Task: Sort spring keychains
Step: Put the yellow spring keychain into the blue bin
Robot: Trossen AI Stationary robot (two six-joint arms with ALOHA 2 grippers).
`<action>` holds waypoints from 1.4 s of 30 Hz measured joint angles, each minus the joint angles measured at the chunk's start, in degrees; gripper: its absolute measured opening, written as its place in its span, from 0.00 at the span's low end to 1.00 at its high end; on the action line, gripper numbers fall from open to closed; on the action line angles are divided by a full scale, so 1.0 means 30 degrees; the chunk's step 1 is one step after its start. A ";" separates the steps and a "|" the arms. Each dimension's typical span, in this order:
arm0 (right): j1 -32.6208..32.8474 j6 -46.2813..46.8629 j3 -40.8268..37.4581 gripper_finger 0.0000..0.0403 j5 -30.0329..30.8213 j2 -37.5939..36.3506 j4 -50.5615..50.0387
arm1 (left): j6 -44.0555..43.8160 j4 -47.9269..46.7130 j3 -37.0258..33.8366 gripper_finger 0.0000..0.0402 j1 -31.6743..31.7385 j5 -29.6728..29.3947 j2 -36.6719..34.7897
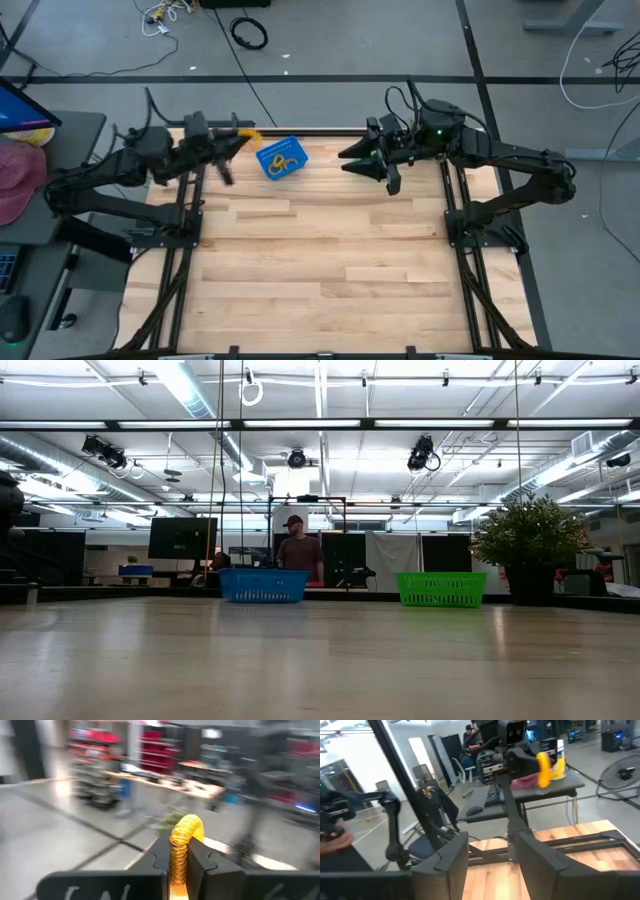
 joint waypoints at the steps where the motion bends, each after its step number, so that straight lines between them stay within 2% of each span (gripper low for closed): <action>1: 0.0002 -0.0035 0.0000 0.41 0.0198 0.0002 -0.0007 | -0.0021 0.0517 0.0000 0.07 0.0000 -0.1218 0.0404; 4: -0.0022 -0.0287 0.0000 0.41 0.0773 0.0000 0.0021 | -0.0092 0.1686 0.0000 0.07 0.0000 -0.4495 0.1546; 7: -0.0028 -0.0291 0.0000 0.41 0.1033 0.0002 0.0006 | -0.0287 0.2484 0.0000 0.07 0.0000 -0.6661 0.2619; 11: -0.0015 -0.0278 0.0000 0.41 0.1027 0.0002 0.0006 | -0.0512 0.3142 -0.0014 0.07 0.0035 -0.8082 0.3856; 15: -0.0015 -0.0259 0.0000 0.41 0.1034 0.0002 0.0013 | 0.1587 0.4954 0.0026 0.07 0.0715 -0.8358 0.4952; 17: -0.0021 -0.0036 0.0000 0.41 0.1033 0.0002 0.0013 | 0.2543 0.4892 0.0675 0.07 0.1607 -0.8395 0.5603; 19: -0.0022 0.0190 0.0000 0.41 0.1027 0.0002 0.0007 | 0.2513 0.3790 0.1770 0.07 0.2799 -0.7819 0.6203; 25: -0.0015 0.0366 0.0000 0.41 0.1027 0.0002 -0.0089 | 0.1190 -0.1862 0.6604 0.07 0.6759 -0.3870 0.8807; 32: -0.0015 0.0718 0.0000 0.41 0.1025 0.0002 -0.0132 | 0.0566 -0.8525 1.2159 0.07 1.0728 0.0612 1.3037; 36: -0.0016 0.0720 0.0000 0.41 0.1027 0.0002 -0.0133 | 0.0656 -1.1411 1.4266 0.07 1.1851 0.2659 1.5117; 42: -0.0015 0.0714 0.0000 0.41 0.1027 0.0010 -0.0154 | 0.2134 -1.2421 1.4878 0.07 1.1949 0.3379 1.6377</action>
